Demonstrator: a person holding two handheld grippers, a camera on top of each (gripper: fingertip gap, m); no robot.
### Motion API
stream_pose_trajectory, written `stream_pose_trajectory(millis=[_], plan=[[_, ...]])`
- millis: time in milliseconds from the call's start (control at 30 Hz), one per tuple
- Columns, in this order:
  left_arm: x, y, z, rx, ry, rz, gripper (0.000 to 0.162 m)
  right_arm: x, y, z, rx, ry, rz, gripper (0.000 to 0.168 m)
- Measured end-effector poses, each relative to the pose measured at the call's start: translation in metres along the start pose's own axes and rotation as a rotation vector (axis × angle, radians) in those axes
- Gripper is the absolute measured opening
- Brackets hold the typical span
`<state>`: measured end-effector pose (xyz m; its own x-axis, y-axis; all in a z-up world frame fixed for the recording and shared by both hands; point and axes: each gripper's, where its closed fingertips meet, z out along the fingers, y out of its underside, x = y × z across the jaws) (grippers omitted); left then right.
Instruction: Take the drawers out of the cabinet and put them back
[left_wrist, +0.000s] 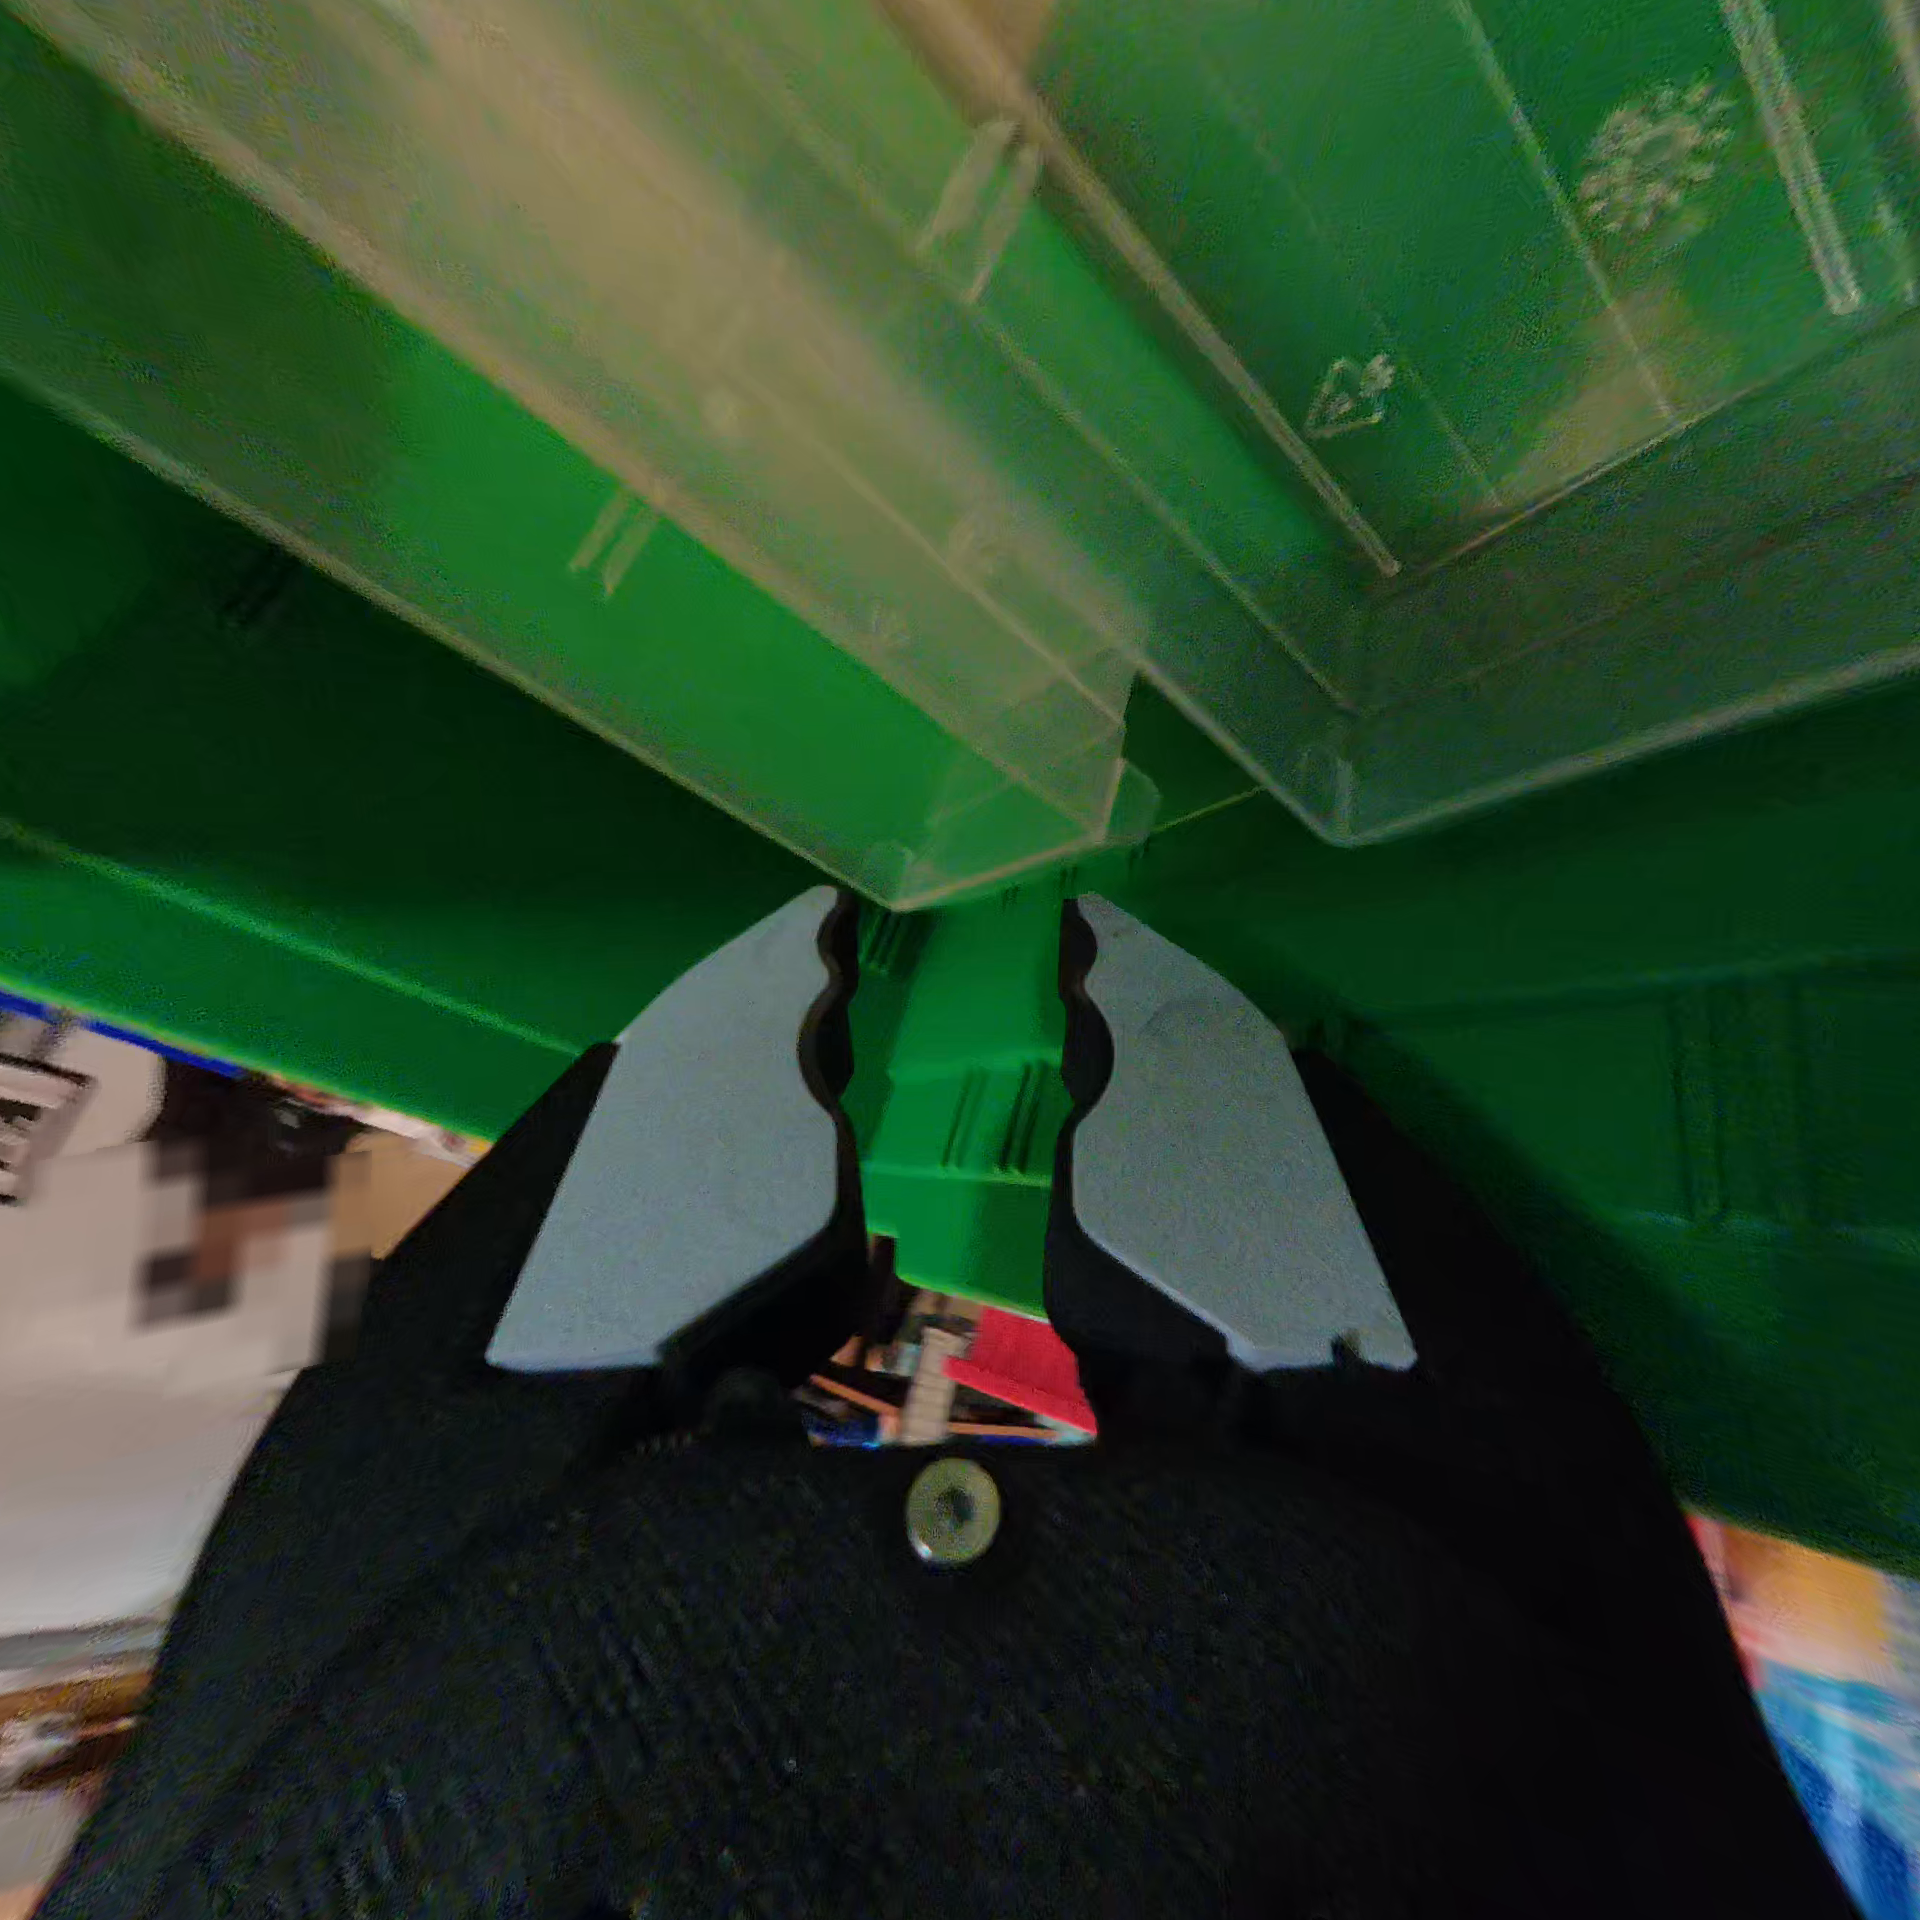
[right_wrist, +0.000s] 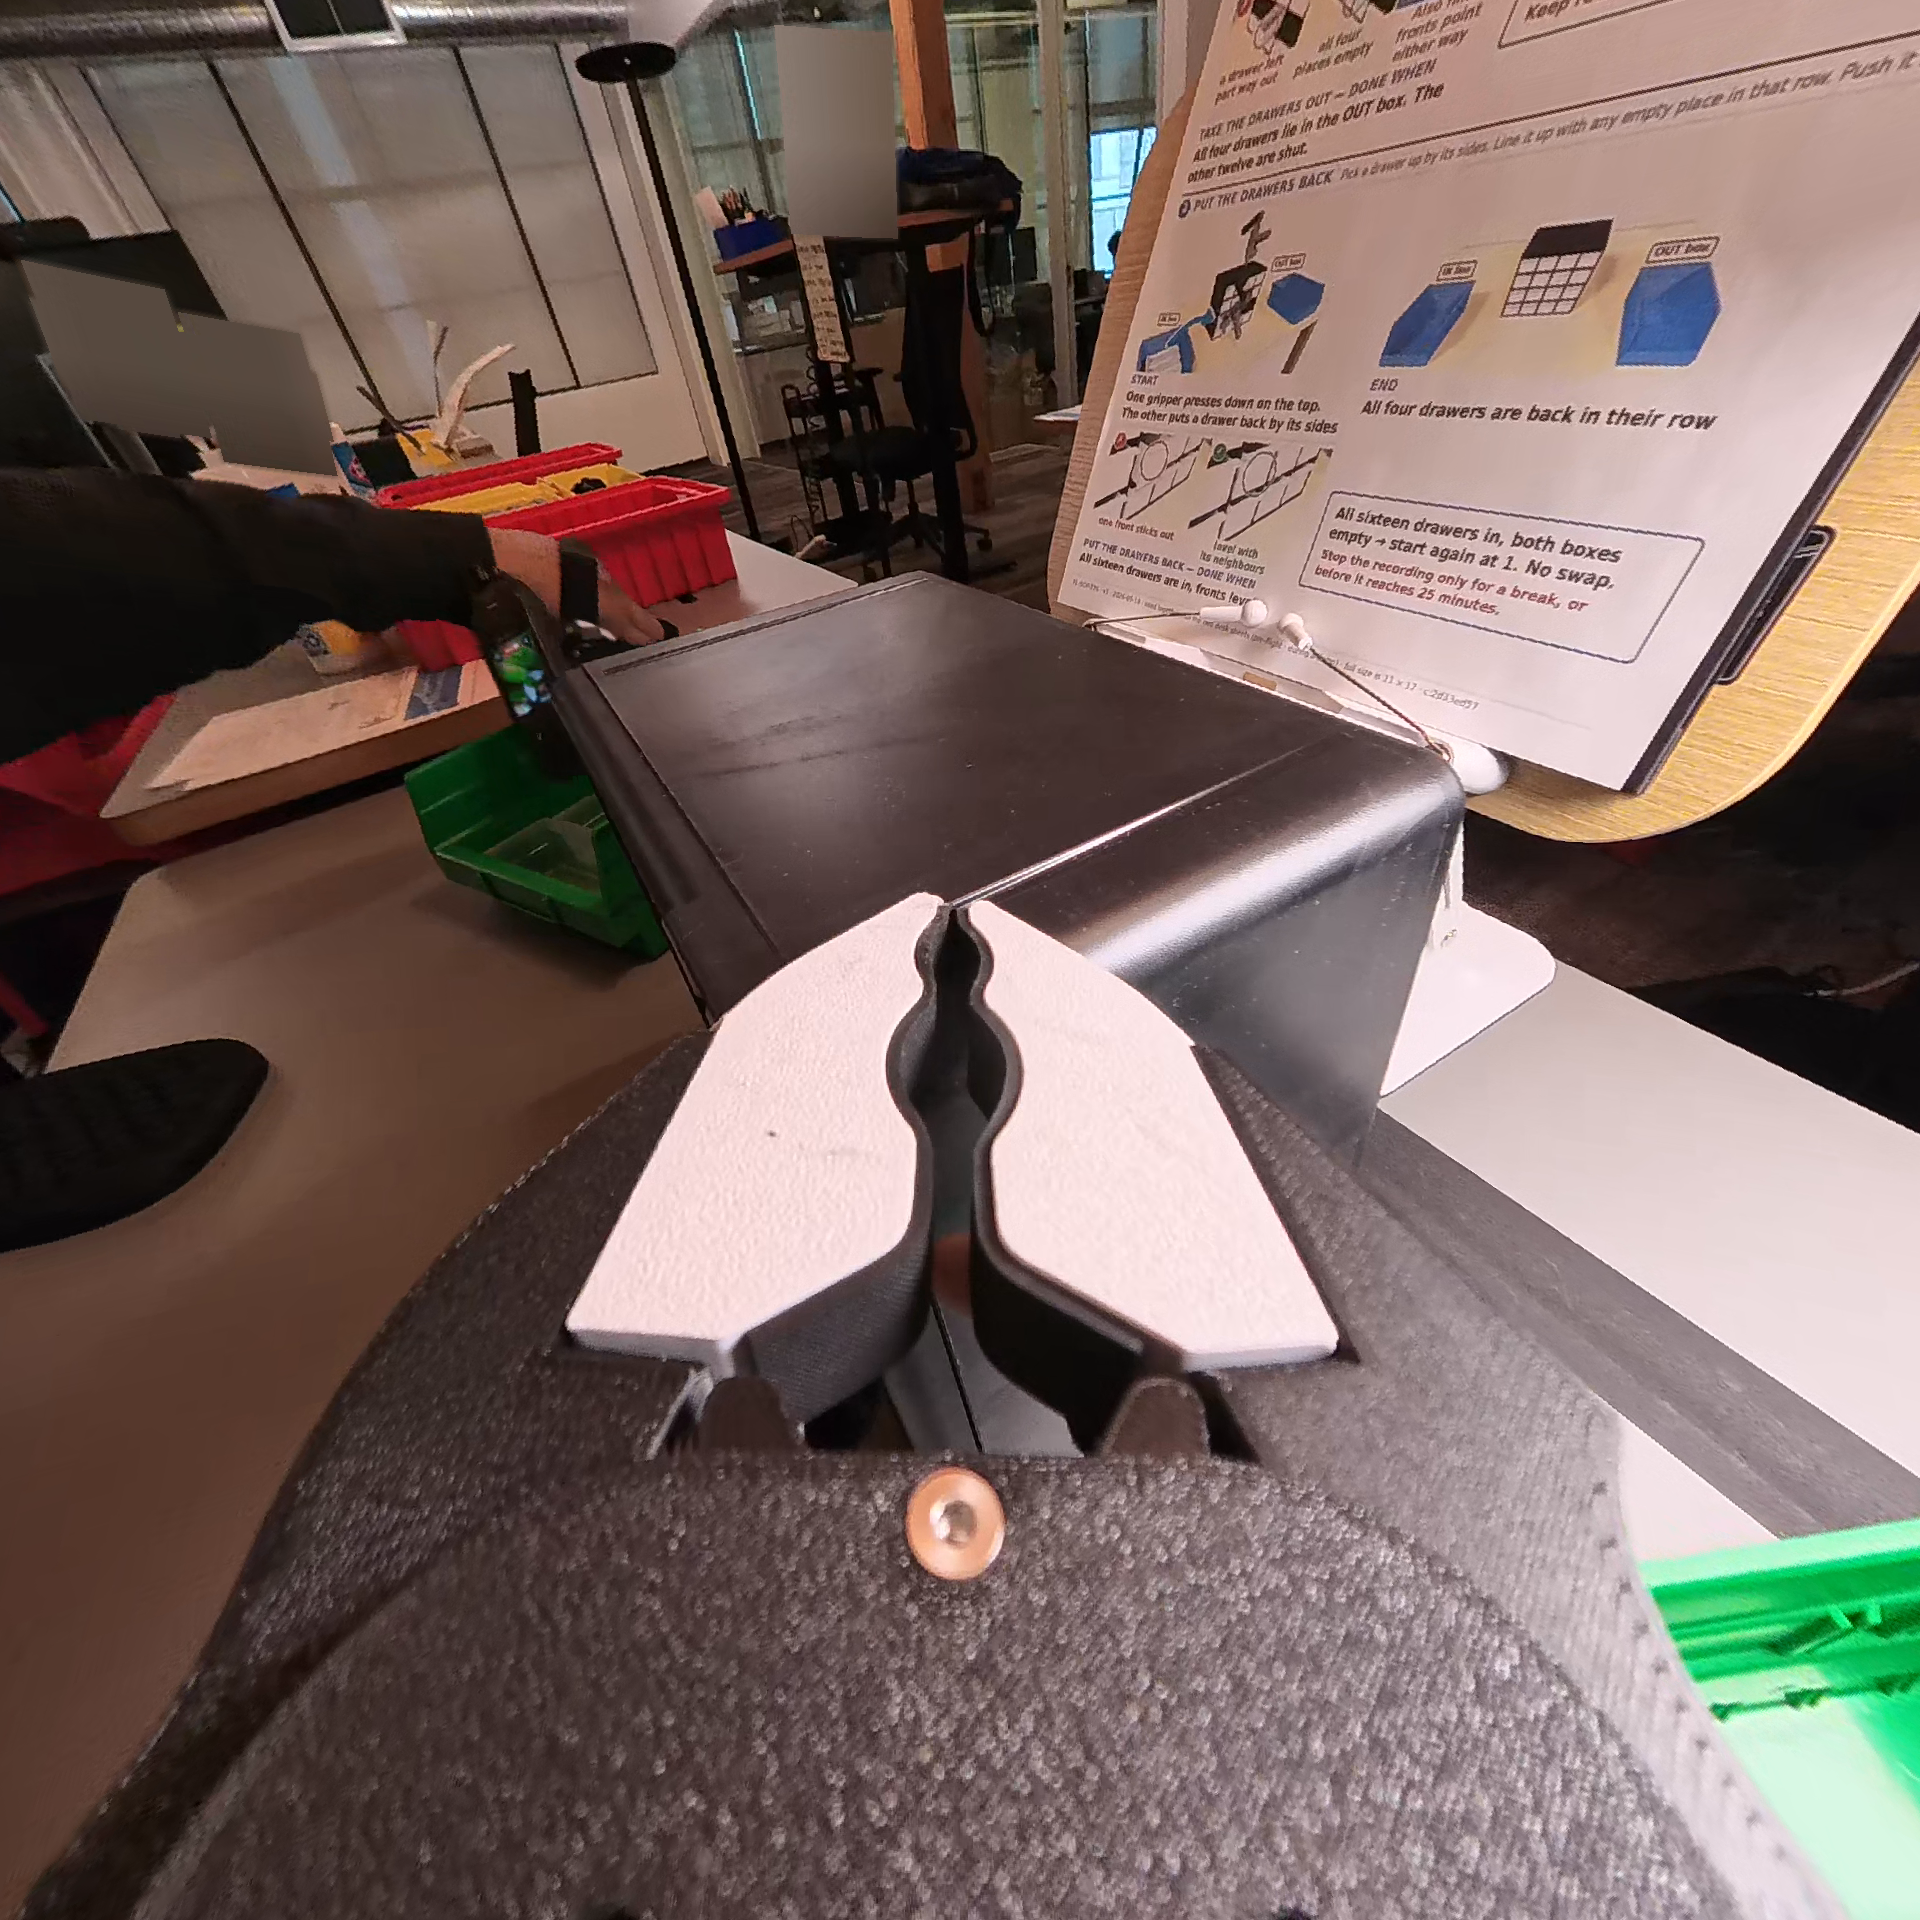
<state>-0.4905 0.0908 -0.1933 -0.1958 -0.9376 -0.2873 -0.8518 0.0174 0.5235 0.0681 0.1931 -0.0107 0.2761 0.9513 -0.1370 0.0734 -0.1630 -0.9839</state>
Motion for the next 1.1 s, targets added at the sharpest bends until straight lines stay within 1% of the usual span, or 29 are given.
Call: stream_pose_trajectory(millis=[133, 300, 433, 567, 733, 800, 1100], plan=[[0.002, -0.009, 0.007, -0.008, -0.005, 0.190, 0.038, 0.000, 0.000, 0.000, 0.001, 0.000, -0.005, 0.000], [0.001, -0.008, 0.010, -0.004, -0.007, 0.311, 0.036, 0.000, 0.000, 0.000, 0.018, -0.017, 0.000, 0.000], [0.003, -0.008, 0.007, 0.006, 0.014, 0.319, 0.030, 0.000, 0.000, 0.000, 0.027, -0.026, 0.006, 0.000], [0.005, -0.006, 0.005, -0.003, 0.034, 0.345, 0.031, 0.000, -0.001, 0.000, 0.036, -0.036, 0.013, 0.000], [0.006, -0.010, 0.013, -0.005, 0.058, 0.377, 0.032, 0.000, -0.001, 0.001, 0.043, -0.038, 0.016, 0.000], [0.009, -0.008, 0.017, -0.020, 0.073, 0.381, 0.029, 0.000, -0.001, 0.001, 0.041, -0.035, 0.010, 0.000], [0.013, -0.011, 0.011, 0.014, 0.079, 0.253, 0.022, 0.000, -0.001, 0.001, 0.041, -0.034, 0.004, 0.000]])
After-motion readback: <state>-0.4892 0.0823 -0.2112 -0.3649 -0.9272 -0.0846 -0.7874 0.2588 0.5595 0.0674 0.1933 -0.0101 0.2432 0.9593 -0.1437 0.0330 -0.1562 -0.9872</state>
